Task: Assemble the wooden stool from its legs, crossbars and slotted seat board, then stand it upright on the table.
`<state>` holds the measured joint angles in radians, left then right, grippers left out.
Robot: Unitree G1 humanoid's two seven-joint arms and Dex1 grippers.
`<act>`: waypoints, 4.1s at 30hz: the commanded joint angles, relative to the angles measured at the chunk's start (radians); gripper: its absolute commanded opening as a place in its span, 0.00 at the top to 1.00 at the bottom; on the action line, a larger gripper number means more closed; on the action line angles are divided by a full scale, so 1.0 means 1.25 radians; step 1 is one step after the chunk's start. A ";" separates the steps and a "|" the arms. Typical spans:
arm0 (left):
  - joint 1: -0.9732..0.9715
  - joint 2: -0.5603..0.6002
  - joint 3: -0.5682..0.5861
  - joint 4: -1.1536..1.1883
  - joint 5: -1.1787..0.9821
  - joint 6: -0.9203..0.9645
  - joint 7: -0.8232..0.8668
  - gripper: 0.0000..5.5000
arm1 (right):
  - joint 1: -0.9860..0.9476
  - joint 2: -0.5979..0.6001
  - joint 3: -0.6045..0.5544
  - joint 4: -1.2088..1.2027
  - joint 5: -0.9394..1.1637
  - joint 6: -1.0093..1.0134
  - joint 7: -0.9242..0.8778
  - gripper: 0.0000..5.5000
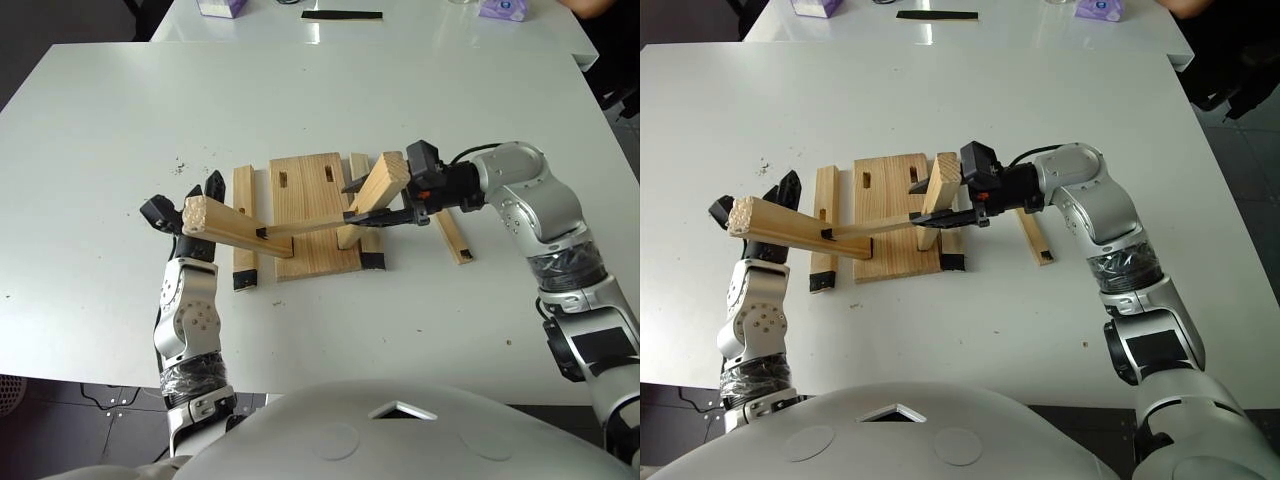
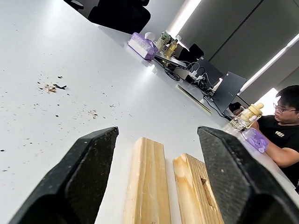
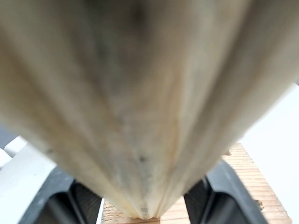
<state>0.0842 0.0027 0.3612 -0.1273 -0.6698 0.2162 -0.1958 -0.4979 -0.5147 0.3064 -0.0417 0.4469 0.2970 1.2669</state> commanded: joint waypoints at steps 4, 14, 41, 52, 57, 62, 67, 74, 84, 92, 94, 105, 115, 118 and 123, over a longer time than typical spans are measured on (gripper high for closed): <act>-0.029 0.018 0.047 -0.096 -0.019 0.011 0.098 0.43 | 0.036 -0.020 0.004 -0.036 -0.070 0.005 -0.072 0.63; -0.272 0.271 0.021 -0.569 -0.356 0.174 0.225 0.43 | 0.059 -0.028 0.005 -0.058 -0.077 0.015 -0.122 0.63; 0.016 0.463 -0.388 -0.503 0.152 0.175 -0.095 1.00 | 0.038 -0.029 0.043 -0.036 -0.095 -0.006 -0.116 0.63; 0.034 0.368 -0.435 -0.416 0.266 0.108 -0.090 1.00 | 0.018 -0.033 0.034 -0.070 -0.030 0.073 -0.072 0.63; 0.052 0.335 -0.455 -0.369 0.318 0.072 -0.084 1.00 | 0.005 -0.039 0.026 -0.089 0.002 0.124 -0.054 0.63; 0.054 0.293 -0.471 -0.328 0.355 0.042 -0.071 1.00 | -0.012 -0.043 0.029 -0.101 0.021 0.162 -0.038 0.63; 0.046 0.247 -0.480 -0.279 0.386 0.014 -0.055 1.00 | -0.008 -0.049 0.051 -0.107 0.005 0.156 -0.027 0.63; 0.057 0.226 -0.472 -0.275 0.386 0.002 -0.072 1.00 | -0.016 -0.048 0.060 -0.089 -0.018 0.143 -0.032 0.63; -0.121 0.167 -0.293 -0.419 0.199 0.090 0.002 1.00 | 0.015 -0.049 0.046 -0.097 -0.023 0.168 -0.078 0.63; -0.390 0.224 -0.057 -0.541 -0.186 0.194 0.194 1.00 | 0.007 -0.057 0.032 -0.071 -0.033 0.161 -0.089 0.63; -0.403 0.298 0.044 -0.495 -0.232 0.211 0.211 1.00 | 0.008 -0.061 0.027 -0.060 -0.039 0.153 -0.089 0.63; 0.003 0.350 -0.103 -0.411 -0.099 0.249 -0.016 1.00 | -0.008 -0.058 0.034 -0.012 -0.060 0.120 -0.067 0.63; -0.006 0.236 -0.251 -0.412 -0.001 0.201 -0.011 1.00 | -0.011 -0.036 0.053 -0.005 -0.062 0.114 -0.056 0.63; 0.010 0.232 -0.197 -0.403 -0.011 0.180 -0.015 1.00 | -0.003 -0.029 0.038 0.005 -0.065 0.076 -0.063 0.55; 0.067 0.250 -0.107 -0.414 -0.052 0.157 -0.043 1.00 | 0.008 -0.031 -0.036 -0.009 -0.034 0.073 -0.077 0.42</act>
<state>0.1488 0.3029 0.2026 -0.6190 -0.6966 0.4215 -0.2073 -0.4804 -0.5743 0.2879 -0.0169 0.3852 0.3932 1.1840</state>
